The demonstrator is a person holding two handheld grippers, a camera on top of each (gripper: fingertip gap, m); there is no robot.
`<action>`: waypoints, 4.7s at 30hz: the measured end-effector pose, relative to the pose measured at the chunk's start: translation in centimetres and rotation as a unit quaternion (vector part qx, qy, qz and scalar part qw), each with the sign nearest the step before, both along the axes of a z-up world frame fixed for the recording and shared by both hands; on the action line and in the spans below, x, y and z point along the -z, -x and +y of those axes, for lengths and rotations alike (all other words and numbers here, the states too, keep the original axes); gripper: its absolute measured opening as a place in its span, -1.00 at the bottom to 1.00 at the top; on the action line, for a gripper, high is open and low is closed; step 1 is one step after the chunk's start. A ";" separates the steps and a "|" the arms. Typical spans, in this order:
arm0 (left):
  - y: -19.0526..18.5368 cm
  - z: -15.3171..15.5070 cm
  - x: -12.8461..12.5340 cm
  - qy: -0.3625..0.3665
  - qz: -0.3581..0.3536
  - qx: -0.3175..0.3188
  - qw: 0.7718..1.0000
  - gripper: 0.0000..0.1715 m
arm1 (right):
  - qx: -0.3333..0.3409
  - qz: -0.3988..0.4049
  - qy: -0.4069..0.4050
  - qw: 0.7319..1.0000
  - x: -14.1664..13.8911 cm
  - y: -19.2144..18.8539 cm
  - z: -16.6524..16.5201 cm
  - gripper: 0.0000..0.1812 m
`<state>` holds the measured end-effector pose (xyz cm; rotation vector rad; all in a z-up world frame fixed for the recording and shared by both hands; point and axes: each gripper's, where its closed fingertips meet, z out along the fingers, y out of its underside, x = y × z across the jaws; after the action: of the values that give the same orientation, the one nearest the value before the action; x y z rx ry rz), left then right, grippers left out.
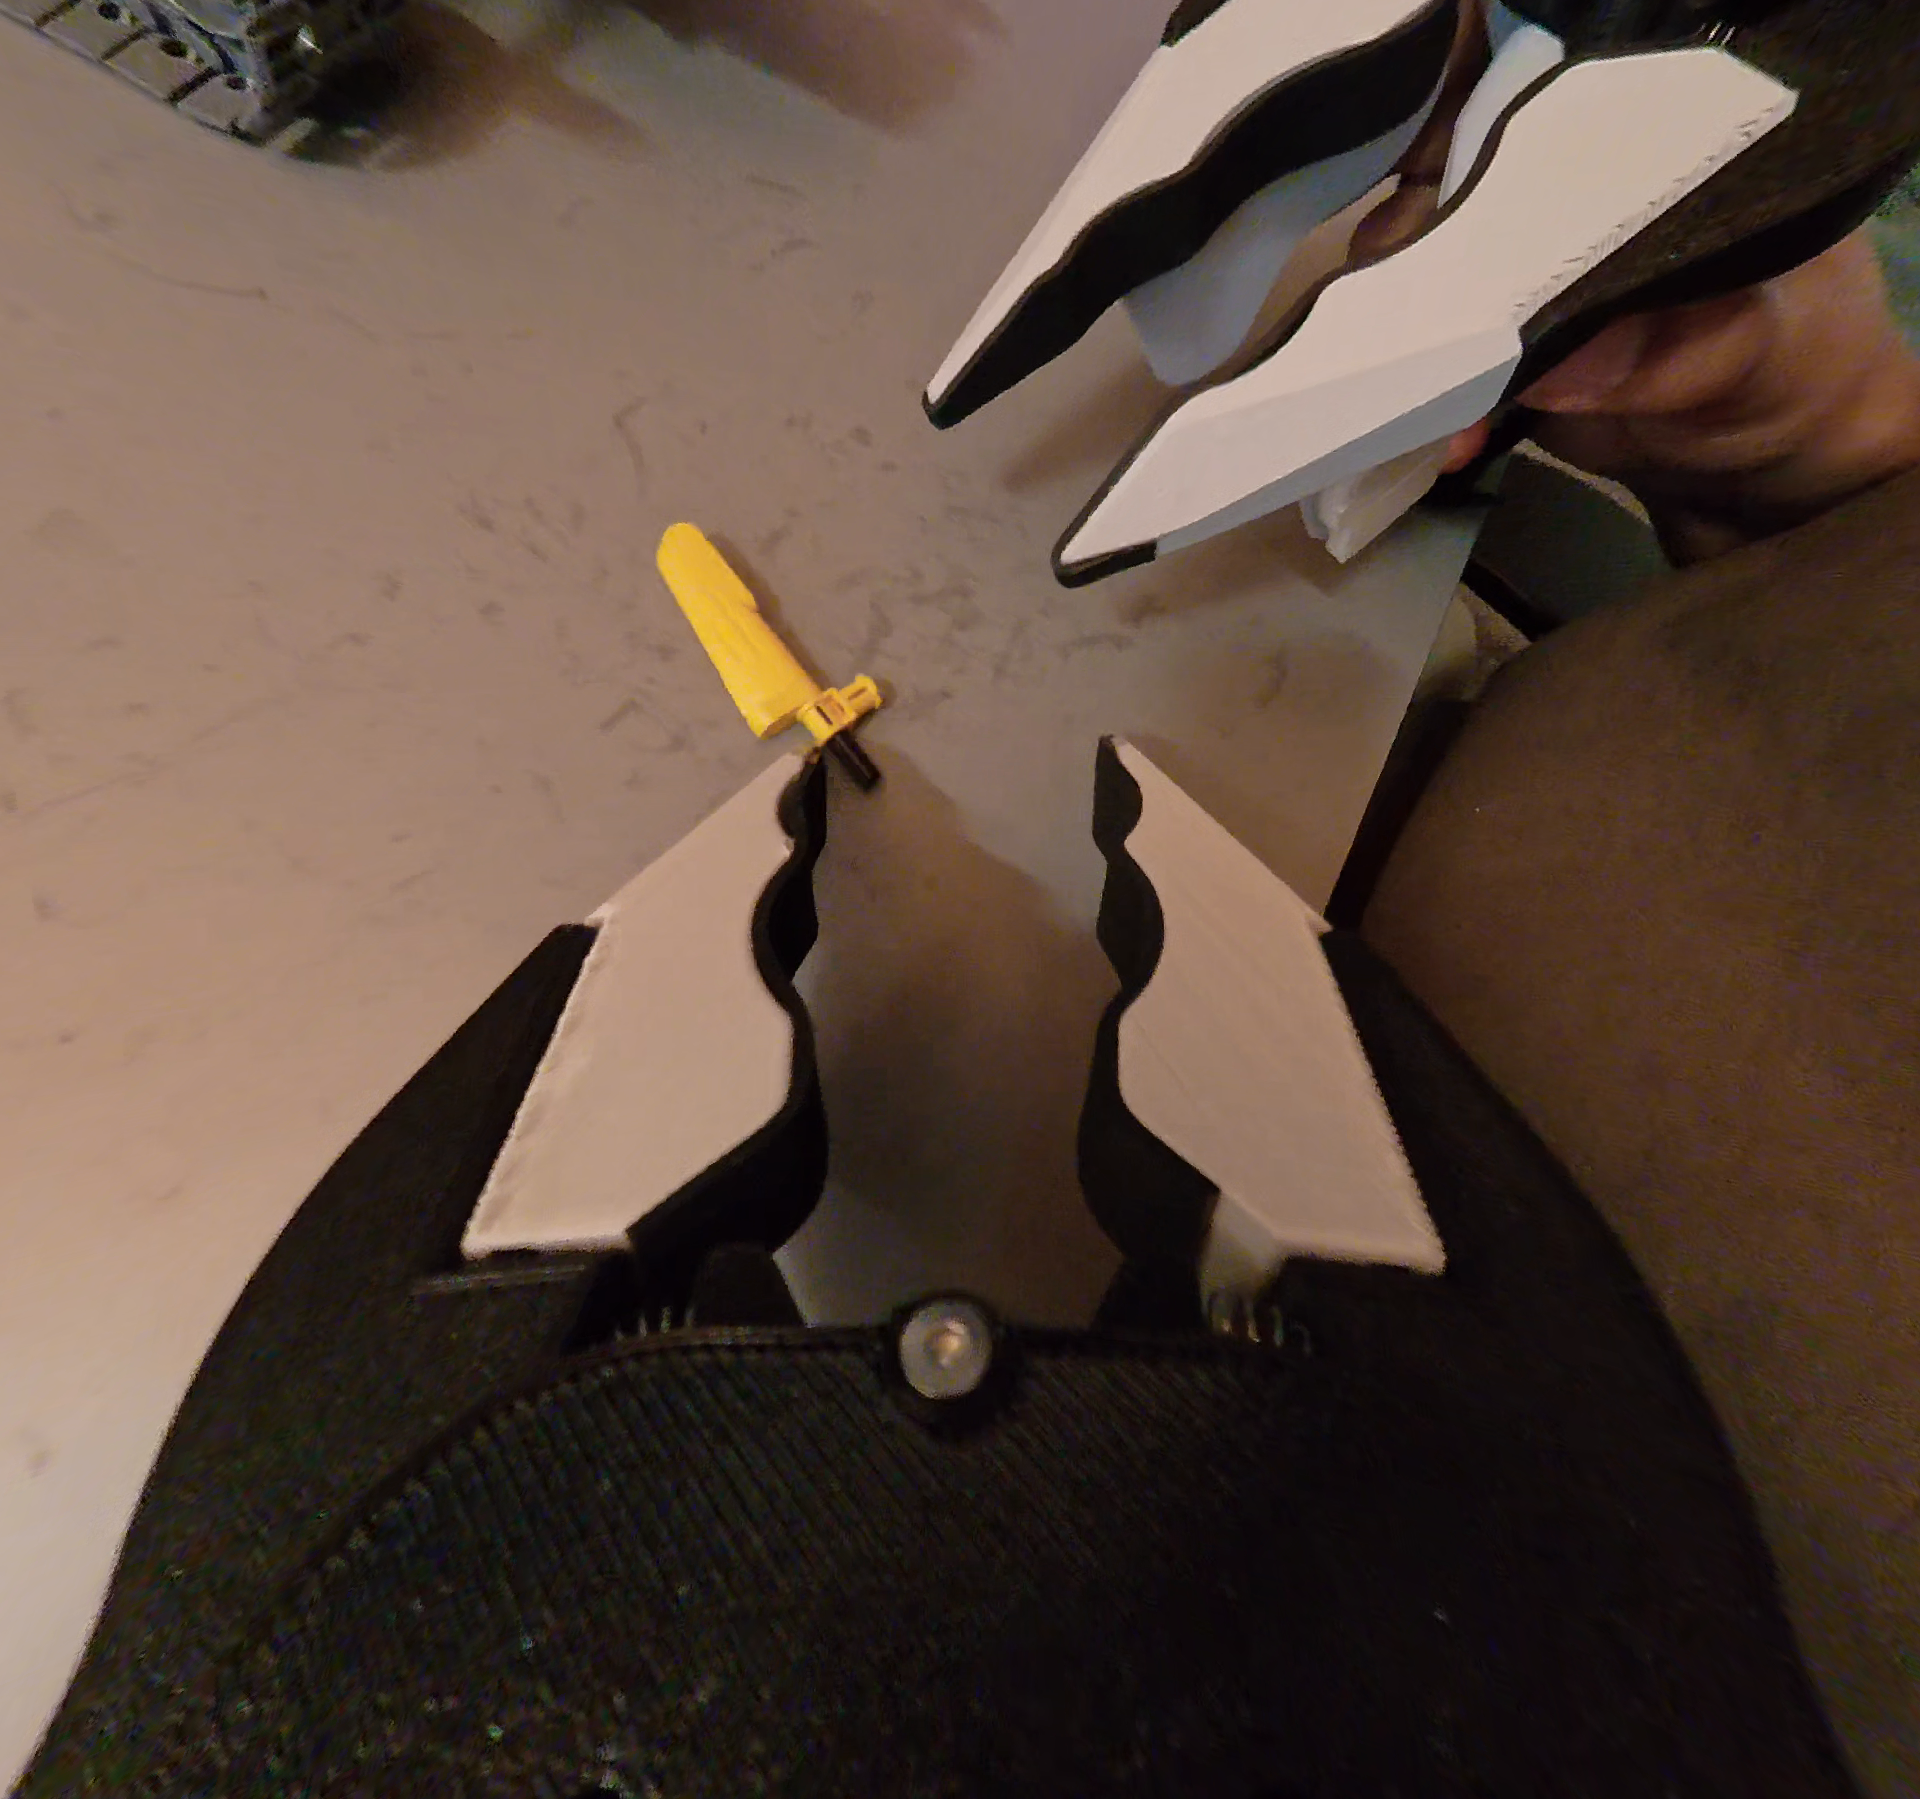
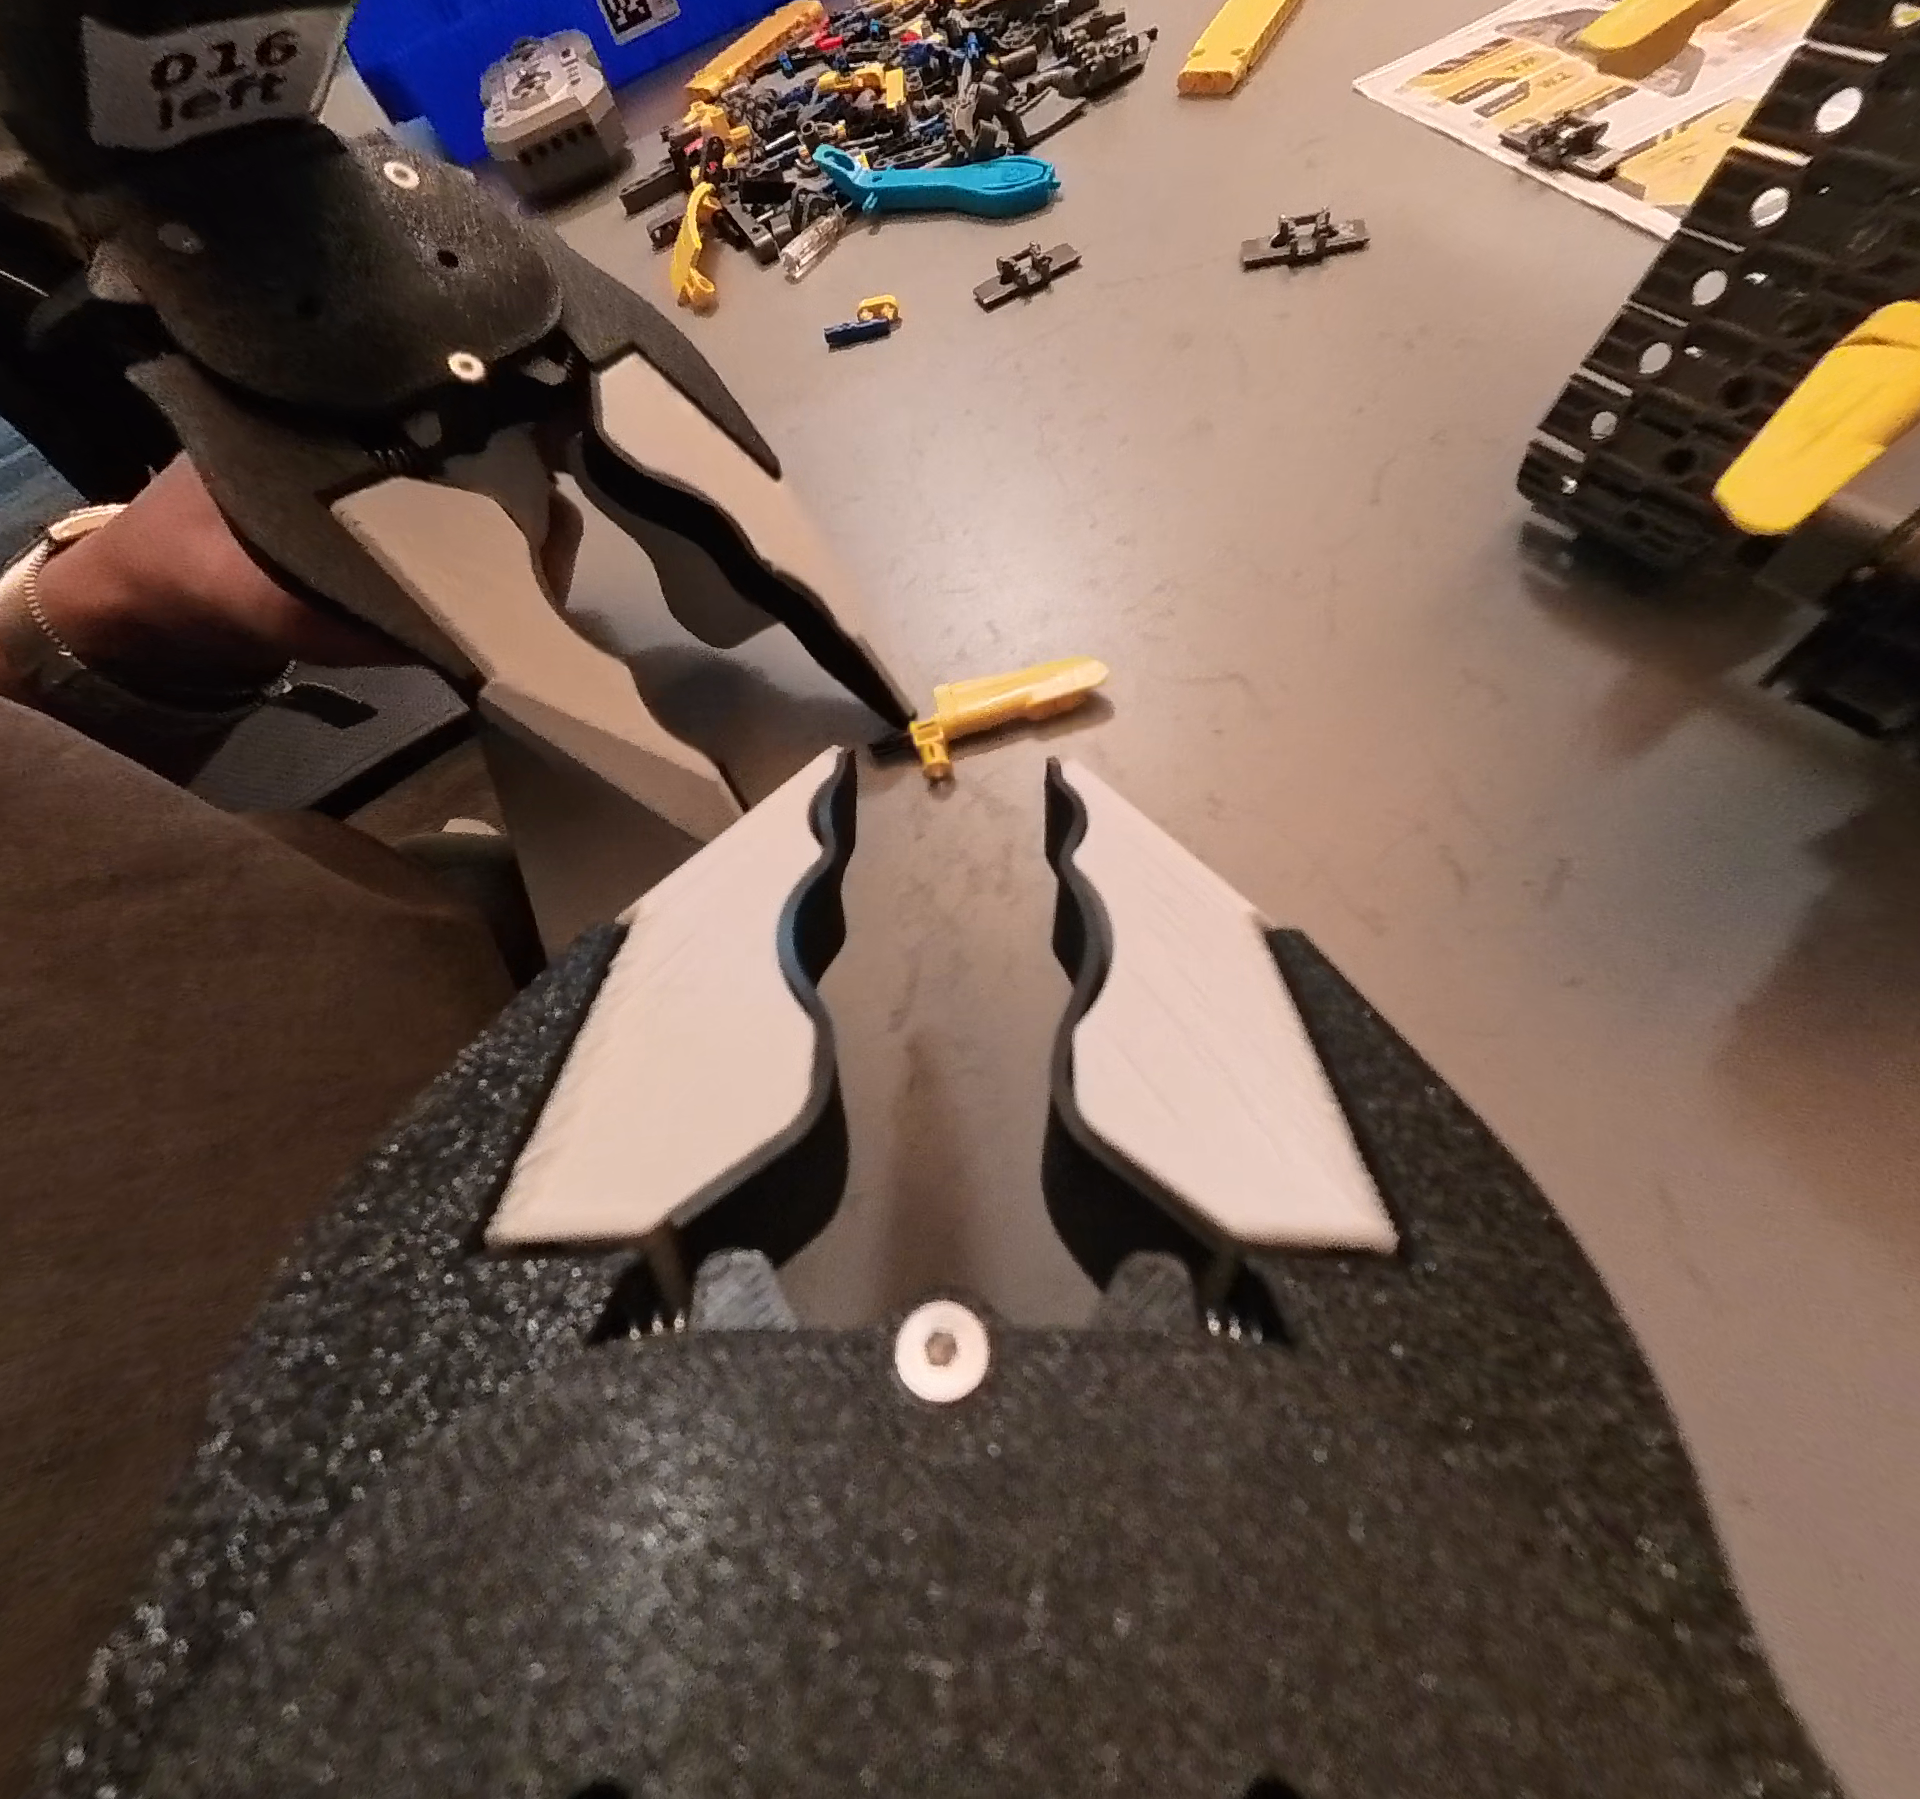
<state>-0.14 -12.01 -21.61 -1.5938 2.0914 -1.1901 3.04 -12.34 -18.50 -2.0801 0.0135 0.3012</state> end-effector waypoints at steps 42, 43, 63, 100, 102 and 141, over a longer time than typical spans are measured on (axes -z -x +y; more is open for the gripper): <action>-0.5 5.0 -3.1 -0.040 -0.100 -0.107 0.988 -0.22 | 0.094 -0.121 -0.034 0.988 -1.1 -5.2 0.1 -0.95; -0.5 5.2 -3.1 -0.039 -0.103 -0.110 0.988 -0.22 | 0.092 -0.120 -0.028 0.988 -0.9 -5.1 0.2 -0.91; -1.5 7.3 -2.6 -0.100 -0.113 -0.174 0.973 -0.17 | 0.103 -0.174 -0.058 0.978 -1.8 -6.8 1.3 -0.81; -1.8 7.2 -1.2 -0.153 -0.083 -0.166 0.971 -0.25 | 0.087 -0.192 -0.048 0.976 -1.3 -6.2 1.5 -0.70; -1.7 7.2 -1.3 -0.149 -0.086 -0.167 0.971 -0.25 | 0.087 -0.192 -0.047 0.976 -1.3 -6.2 1.5 -0.70; 3.1 20.9 0.3 -0.117 0.021 -0.265 0.957 -1.00 | 0.089 -0.181 -0.038 0.979 -1.1 -6.5 1.6 -0.68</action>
<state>-3.29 8.92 -21.95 -1.8989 1.5902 -0.7025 9.52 -10.78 -17.43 -2.0130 -0.0310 -0.1858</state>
